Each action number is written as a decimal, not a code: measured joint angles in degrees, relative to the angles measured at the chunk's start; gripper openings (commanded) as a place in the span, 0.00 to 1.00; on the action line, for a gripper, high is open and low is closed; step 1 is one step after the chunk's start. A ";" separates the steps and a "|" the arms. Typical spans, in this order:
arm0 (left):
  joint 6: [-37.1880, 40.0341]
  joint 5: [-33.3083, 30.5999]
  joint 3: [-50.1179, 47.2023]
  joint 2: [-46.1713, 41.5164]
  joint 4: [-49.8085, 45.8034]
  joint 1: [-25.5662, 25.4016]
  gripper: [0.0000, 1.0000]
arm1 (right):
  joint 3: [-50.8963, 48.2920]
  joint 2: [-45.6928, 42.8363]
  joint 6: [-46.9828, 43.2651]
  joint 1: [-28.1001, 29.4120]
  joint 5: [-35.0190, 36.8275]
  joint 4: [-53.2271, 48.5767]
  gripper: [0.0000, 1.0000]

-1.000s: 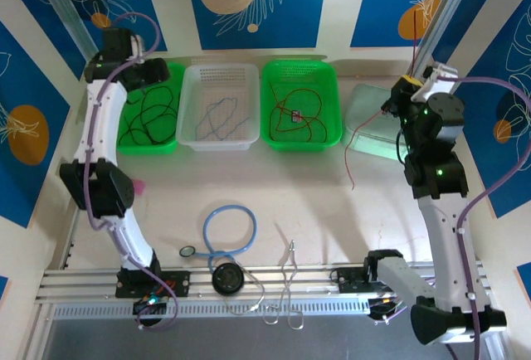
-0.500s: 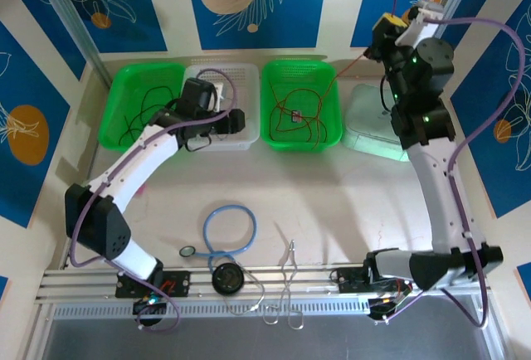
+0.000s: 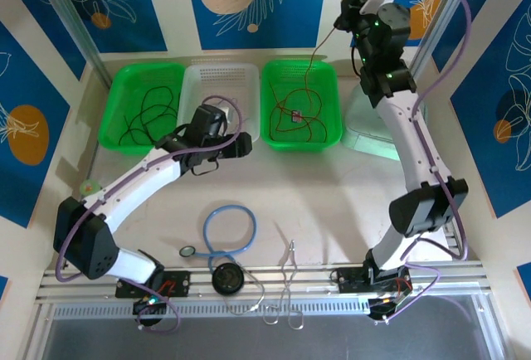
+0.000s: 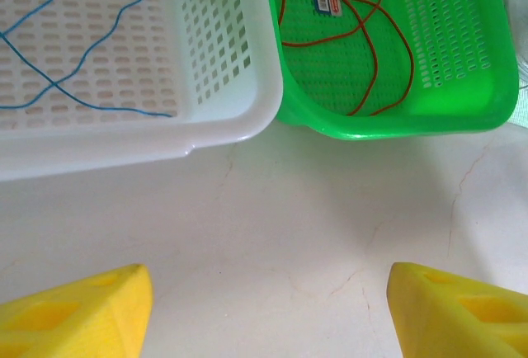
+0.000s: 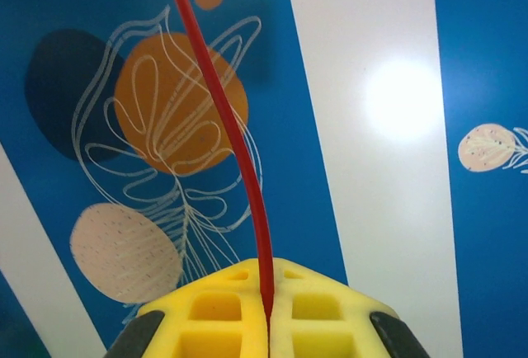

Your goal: Untangle the cables

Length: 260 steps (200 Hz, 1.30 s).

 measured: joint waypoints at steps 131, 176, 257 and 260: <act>-0.90 -1.31 -1.11 -1.90 -0.50 -0.46 0.76 | -12.96 20.37 8.00 7.61 11.34 -24.96 0.00; -0.92 -1.31 -1.16 -1.90 -0.57 -0.48 0.76 | -5.81 25.97 11.98 4.74 7.54 -33.90 0.00; -0.92 -1.44 -1.84 -2.62 -1.86 -0.50 0.77 | 10.21 38.25 13.88 0.68 2.40 -45.29 0.00; -0.92 -1.46 -1.86 -2.67 -1.86 -0.50 0.77 | 10.75 38.56 13.84 0.68 2.29 -45.46 0.00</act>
